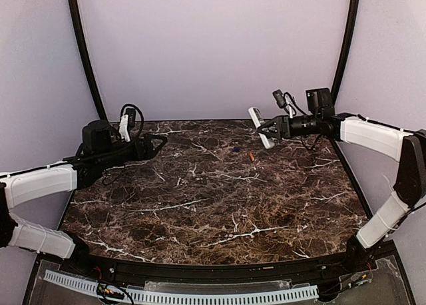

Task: Load the batteries into the remote control
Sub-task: Pass from the right arm to the left

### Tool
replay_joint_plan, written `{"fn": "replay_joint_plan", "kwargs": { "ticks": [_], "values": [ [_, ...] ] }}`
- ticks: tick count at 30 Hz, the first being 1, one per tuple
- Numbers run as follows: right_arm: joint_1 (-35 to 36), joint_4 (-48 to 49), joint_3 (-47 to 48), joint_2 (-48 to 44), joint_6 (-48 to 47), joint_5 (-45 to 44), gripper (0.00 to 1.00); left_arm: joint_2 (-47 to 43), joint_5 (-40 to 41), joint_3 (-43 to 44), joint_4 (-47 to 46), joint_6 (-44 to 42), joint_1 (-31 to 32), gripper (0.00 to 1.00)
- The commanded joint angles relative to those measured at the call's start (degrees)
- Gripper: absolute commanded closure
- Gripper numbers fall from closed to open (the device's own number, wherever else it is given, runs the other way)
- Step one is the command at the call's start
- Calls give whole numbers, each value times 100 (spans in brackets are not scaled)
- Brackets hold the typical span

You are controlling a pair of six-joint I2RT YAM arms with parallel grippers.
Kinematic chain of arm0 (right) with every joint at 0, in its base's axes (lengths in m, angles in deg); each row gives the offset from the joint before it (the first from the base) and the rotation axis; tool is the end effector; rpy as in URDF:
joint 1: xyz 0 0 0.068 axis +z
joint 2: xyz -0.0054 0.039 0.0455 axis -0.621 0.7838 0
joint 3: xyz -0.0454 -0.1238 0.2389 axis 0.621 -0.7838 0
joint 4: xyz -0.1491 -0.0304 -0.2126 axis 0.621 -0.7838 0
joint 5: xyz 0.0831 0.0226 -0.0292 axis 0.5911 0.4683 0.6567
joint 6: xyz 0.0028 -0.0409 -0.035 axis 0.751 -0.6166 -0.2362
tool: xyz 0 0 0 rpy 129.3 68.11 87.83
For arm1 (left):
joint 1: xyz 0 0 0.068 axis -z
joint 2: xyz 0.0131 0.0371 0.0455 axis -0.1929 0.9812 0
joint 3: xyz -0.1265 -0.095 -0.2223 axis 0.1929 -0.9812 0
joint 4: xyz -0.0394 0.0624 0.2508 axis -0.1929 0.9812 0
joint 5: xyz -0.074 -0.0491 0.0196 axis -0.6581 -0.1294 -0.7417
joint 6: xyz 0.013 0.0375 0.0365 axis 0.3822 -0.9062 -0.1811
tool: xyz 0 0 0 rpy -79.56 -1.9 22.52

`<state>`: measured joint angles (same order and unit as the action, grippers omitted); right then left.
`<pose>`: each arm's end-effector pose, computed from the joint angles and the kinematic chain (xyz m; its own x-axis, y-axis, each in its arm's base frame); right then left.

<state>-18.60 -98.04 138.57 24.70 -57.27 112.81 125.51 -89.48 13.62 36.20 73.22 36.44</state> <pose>0.3228 0.1410 0.2844 -0.6104 -0.1152 -0.7837 -0.6994 0.5428 0.4650 0.2411 -0.1244 0.2706 -0.4286 -0.2686 -0.8626 0.5081 0.7178 -0.4760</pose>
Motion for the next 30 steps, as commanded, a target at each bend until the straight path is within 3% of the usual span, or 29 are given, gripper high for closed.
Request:
{"fn": "replay_joint_plan", "kwargs": {
  "ticks": [1,9,21,30],
  "values": [
    [92,1774,-176,-259,1007,1503,62,-140,-988,-56,-869,-104,104,0],
    [340,4395,-553,-274,2887,2354,62,293,-1099,441,-961,-486,891,0],
    [1079,6493,-641,146,4062,2265,64,1462,-1048,1520,-1578,-485,2246,0],
    [1447,7110,-442,579,4474,2132,64,1947,-1042,1855,-2053,-342,2538,0]
  ]
}}
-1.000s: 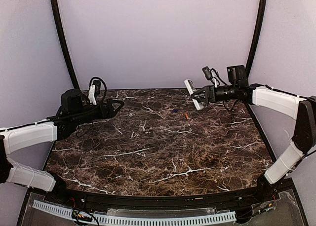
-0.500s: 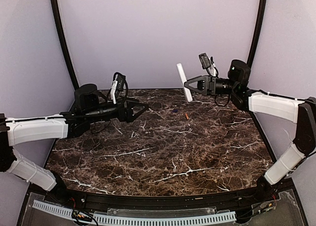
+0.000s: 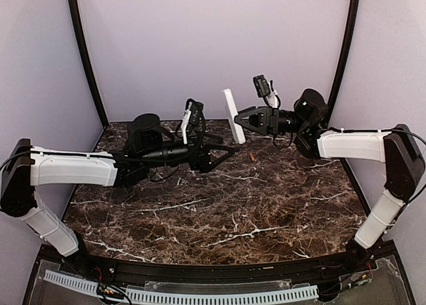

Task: Load the batteries into the remote control
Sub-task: Pass from the right arm to the left

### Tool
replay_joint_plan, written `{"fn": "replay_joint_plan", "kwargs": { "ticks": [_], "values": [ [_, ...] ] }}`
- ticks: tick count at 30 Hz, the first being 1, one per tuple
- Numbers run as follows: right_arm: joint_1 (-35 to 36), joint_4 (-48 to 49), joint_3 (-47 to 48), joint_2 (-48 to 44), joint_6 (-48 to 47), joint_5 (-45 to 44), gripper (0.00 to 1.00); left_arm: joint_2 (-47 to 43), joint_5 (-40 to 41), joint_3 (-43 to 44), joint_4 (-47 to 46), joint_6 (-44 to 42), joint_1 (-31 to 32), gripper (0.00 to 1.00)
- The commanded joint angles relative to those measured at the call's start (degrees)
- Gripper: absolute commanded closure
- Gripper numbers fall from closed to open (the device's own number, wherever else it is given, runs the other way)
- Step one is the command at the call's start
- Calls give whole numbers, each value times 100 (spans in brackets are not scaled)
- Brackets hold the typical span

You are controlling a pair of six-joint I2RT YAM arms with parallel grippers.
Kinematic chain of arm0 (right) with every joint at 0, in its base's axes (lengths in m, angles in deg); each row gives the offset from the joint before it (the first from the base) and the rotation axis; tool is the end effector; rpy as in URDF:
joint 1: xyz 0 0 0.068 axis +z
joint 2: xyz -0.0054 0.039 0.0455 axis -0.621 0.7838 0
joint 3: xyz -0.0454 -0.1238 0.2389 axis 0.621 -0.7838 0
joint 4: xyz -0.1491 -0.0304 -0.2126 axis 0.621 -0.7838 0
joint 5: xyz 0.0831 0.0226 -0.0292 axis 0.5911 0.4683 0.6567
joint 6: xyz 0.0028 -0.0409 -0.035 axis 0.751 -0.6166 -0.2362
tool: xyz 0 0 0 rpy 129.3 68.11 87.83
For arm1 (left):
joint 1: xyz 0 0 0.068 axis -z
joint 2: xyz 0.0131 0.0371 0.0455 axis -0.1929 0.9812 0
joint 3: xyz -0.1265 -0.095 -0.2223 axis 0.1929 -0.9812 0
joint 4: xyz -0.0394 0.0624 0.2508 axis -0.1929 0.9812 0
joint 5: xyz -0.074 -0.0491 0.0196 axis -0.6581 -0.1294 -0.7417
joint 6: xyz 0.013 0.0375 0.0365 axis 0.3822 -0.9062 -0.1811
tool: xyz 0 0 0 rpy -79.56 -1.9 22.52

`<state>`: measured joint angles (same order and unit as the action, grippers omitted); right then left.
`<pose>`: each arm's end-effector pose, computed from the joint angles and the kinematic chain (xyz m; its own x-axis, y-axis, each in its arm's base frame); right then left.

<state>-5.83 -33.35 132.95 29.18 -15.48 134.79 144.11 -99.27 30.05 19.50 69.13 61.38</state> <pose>0.2872 0.2210 0.3287 -0.5134 0.0798 -0.8544 -0.8491 -0.1914 0.4923 0.2128 -0.2795 0.3072 -0.3190 -0.1502 -0.9358 0.9131 0.2159 -0.3459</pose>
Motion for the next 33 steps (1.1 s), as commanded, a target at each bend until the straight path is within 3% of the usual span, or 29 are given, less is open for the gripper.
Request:
{"fn": "replay_joint_plan", "kwargs": {
  "ticks": [1,16,29,30,33],
  "values": [
    [206,681,141,165,332,-78,64,109,-64,258,-392,66,56,0],
    [479,961,181,323,461,-143,64,331,-146,413,-638,185,114,3],
    [475,1111,67,291,500,-144,63,294,-20,386,-667,154,115,42],
    [473,1071,68,273,480,-144,57,283,19,378,-657,129,115,45],
    [442,692,65,139,271,-187,25,190,161,337,-449,0,116,49]
  ]
}}
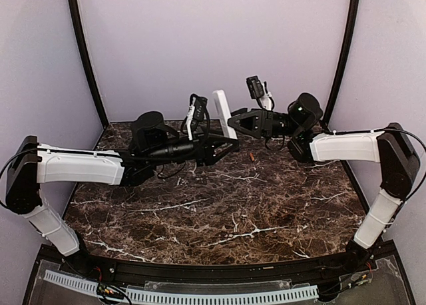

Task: Load the batteries into the remote control
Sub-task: Pass from the right arm to the left, then pass from the left arm to the right

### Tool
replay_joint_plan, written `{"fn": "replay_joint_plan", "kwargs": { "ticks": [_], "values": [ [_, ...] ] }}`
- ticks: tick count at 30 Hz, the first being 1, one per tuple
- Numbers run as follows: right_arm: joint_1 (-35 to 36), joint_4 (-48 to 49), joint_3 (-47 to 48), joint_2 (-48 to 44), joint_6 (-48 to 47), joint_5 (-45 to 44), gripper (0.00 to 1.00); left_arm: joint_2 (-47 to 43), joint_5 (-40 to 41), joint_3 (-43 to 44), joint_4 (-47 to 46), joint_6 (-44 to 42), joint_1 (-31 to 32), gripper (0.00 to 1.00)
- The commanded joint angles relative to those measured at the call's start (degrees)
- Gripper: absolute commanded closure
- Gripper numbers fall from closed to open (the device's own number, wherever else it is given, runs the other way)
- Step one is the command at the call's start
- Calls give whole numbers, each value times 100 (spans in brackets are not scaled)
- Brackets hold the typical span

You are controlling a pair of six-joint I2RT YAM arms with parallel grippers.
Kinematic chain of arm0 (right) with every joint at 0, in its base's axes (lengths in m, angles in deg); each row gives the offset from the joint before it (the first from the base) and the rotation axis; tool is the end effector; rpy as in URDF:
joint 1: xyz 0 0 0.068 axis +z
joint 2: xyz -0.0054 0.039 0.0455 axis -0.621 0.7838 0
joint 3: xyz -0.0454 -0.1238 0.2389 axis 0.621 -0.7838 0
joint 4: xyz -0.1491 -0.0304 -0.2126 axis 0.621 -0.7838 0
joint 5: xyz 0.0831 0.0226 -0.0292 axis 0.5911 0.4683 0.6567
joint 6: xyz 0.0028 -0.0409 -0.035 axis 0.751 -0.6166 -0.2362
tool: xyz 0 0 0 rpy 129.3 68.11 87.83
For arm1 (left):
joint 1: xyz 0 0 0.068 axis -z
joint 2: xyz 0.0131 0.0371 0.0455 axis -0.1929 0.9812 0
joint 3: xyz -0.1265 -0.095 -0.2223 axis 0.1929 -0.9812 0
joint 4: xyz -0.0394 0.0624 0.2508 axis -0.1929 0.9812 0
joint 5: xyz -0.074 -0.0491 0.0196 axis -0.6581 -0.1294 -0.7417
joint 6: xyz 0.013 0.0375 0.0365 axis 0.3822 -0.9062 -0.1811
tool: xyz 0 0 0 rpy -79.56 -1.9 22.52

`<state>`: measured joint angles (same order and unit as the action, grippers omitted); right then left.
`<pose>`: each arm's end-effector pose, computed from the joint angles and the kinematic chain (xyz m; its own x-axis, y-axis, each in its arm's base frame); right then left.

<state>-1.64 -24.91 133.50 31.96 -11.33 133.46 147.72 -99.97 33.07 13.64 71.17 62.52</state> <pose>0.2753 0.2446 0.3275 -0.5077 0.0959 -0.8562 -0.8402 -0.2751 0.4674 0.2159 -0.2952 0.3148 -0.3023 -0.2125 -0.9292 0.9283 0.1559 -0.3376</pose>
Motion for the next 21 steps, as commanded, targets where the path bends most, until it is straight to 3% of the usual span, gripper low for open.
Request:
{"fn": "replay_joint_plan", "kwargs": {
  "ticks": [1,6,12,16,21],
  "values": [
    [-3,-414,22,-203,-281,-108,22,-233,336,26,218,-315,2,50],
    [-72,-2140,199,-685,-1452,-557,7,-481,910,63,1274,-892,2,51],
    [-24,-5685,1093,-1084,-3246,-2125,8,-557,1751,363,2665,-1624,4,53],
    [-10,-6678,1558,-991,-3522,-2563,13,-455,2008,566,3199,-1750,8,55],
    [95,-7248,1812,-783,-3632,-2875,18,-299,2038,747,3398,-1702,4,56]
  ]
}}
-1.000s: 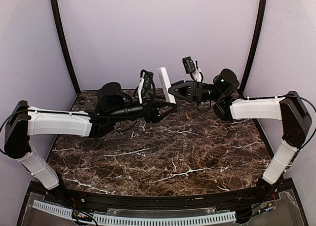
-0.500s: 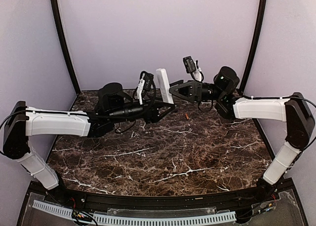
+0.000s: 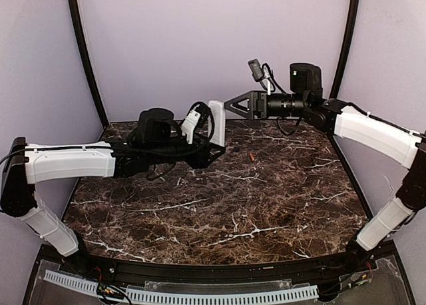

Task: Load the batteries into the remote control
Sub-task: Pass from the left arm to the right

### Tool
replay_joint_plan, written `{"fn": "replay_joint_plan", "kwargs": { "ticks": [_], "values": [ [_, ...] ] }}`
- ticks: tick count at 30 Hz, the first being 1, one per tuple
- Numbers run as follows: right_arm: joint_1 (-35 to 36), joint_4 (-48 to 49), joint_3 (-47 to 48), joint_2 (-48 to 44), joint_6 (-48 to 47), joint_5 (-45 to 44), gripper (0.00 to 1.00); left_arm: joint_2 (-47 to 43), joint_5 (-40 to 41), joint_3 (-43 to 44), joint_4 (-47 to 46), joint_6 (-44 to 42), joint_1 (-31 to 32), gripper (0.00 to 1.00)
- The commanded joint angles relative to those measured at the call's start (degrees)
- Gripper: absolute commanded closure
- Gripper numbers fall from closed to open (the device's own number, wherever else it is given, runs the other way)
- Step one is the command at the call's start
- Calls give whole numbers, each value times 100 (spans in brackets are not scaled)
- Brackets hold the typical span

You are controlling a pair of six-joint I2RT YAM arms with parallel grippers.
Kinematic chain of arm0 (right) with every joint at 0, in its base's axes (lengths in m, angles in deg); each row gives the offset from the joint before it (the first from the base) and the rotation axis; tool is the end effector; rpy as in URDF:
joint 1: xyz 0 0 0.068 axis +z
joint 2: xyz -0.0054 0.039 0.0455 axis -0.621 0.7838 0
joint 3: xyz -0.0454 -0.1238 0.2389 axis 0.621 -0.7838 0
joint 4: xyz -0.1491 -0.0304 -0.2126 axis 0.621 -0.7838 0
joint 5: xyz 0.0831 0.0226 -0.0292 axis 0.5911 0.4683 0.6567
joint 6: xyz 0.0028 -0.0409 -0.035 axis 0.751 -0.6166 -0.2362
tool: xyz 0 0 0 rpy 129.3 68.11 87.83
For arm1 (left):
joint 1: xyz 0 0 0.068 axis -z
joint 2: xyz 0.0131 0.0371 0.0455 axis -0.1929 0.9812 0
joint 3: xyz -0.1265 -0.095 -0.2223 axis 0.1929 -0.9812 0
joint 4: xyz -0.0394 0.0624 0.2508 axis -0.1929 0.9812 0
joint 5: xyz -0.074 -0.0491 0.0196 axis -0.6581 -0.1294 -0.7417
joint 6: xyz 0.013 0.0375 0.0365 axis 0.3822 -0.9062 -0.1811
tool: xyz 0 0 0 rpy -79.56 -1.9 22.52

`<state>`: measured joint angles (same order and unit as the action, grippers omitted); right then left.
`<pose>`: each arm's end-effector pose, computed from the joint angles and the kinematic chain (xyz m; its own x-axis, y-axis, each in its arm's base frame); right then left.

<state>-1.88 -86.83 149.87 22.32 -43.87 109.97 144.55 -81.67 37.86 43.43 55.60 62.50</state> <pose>0.2754 0.2312 0.3846 -0.4495 0.0157 -0.8931 -0.8556 0.2798 0.4355 0.2223 -0.2856 0.3075 -0.2581 0.0860 -0.9623 0.8235 0.5405 -0.1725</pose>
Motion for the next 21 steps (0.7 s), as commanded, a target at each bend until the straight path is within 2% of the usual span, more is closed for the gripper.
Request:
{"fn": "replay_joint_plan", "kwargs": {
  "ticks": [1,6,11,21],
  "values": [
    [153,-1122,206,217,-397,-572,18,74,222,299,447,-137,10,56],
    [281,-1189,286,372,-451,-664,21,294,424,545,753,-163,14,58],
    [367,-1309,434,565,-505,-932,29,463,535,682,927,-127,9,58],
    [416,-1246,526,873,-460,-1027,63,602,612,858,1169,-102,29,60]
  ]
}}
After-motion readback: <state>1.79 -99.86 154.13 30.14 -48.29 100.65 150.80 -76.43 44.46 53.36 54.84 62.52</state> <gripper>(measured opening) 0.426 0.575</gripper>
